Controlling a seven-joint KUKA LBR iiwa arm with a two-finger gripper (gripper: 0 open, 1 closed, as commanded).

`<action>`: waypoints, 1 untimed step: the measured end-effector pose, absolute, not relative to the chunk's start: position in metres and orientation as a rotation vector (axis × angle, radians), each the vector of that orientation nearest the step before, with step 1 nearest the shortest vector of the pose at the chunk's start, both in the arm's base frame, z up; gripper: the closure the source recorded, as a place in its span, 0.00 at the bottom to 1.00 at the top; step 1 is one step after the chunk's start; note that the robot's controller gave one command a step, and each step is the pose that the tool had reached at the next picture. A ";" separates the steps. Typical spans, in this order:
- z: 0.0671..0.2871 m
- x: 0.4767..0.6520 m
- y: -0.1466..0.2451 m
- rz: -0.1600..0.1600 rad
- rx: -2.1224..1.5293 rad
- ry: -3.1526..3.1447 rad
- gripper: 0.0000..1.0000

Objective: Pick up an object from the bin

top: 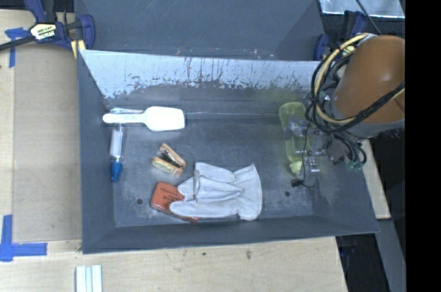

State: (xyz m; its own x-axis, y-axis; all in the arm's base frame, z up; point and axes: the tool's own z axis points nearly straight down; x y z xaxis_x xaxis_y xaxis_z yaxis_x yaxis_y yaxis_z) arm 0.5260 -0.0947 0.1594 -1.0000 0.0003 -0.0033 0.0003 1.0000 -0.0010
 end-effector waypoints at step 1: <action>0.113 0.549 -0.056 -0.003 0.073 3.130 0.00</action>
Offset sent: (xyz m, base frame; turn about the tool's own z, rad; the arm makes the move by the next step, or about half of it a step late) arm -0.0046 0.0667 -0.0285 0.0112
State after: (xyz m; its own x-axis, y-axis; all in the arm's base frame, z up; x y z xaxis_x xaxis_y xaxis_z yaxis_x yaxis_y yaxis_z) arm 0.5486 -0.0558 0.1127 -0.9988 0.0469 -0.0111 0.0469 0.9989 -0.0018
